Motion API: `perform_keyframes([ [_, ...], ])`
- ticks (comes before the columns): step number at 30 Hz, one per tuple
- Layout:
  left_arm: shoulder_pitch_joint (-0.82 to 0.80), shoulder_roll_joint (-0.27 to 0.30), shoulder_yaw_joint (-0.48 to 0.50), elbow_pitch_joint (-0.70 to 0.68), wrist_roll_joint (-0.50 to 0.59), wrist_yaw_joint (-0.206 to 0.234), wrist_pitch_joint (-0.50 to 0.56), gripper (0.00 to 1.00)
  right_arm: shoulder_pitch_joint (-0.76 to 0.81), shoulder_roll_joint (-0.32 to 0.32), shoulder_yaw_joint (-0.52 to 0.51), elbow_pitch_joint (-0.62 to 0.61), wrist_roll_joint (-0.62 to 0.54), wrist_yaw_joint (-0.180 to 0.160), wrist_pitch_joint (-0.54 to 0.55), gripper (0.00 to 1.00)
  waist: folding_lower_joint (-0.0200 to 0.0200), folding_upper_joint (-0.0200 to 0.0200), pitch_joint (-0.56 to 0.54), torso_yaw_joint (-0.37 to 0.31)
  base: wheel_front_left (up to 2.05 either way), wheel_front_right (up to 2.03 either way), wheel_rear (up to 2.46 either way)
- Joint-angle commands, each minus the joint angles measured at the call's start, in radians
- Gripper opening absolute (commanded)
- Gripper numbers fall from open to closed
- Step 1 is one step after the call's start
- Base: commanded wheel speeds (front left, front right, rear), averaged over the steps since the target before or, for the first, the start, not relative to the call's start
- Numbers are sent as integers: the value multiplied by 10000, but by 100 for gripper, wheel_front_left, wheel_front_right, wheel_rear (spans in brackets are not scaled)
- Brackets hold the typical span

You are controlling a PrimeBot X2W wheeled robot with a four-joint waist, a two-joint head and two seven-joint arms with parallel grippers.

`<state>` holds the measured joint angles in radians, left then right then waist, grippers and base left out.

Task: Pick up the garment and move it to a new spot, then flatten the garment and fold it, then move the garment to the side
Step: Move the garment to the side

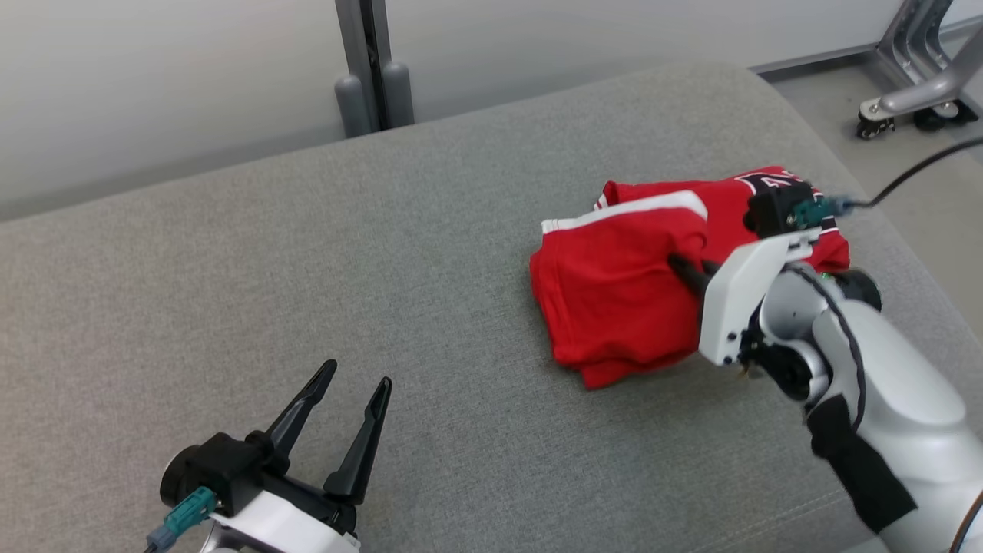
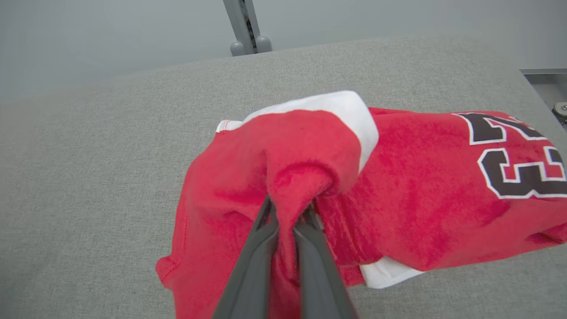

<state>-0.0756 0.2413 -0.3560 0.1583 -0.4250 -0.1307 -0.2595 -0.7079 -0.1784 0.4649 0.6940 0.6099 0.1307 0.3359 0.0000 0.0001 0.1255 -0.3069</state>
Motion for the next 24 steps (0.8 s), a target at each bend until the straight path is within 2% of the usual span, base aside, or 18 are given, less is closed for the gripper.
perform_keyframes([
  [1, -244, 127, -61, -70, -75, -1, 23, 100, -331, -119, 190, -15, 109, 2, 90, 0, 0, -1, 324, 42, 0, 0, 0],
  [9, -570, 602, -267, -185, -350, -1, 63, 100, -1855, -1319, 1342, 392, -63, 0, 562, 0, 0, -1, 1024, 319, 0, 0, 0],
  [13, -680, 715, -287, -227, -401, -1, 49, 100, -2300, -1734, 1470, 785, -292, 0, 720, 0, 0, -1, 1196, 417, 0, 0, 0],
  [20, -840, 907, -297, -290, -517, -1, 22, 100, -3030, -2097, 1358, 1427, -1037, 0, 817, 0, 0, -1, 1514, 547, 0, 0, 0],
  [24, -840, 961, -342, -289, -549, -1, 9, 100, -3264, -1955, 985, 2048, -1812, 0, 901, 0, 0, -1, 1623, 585, 0, 0, 0],
])
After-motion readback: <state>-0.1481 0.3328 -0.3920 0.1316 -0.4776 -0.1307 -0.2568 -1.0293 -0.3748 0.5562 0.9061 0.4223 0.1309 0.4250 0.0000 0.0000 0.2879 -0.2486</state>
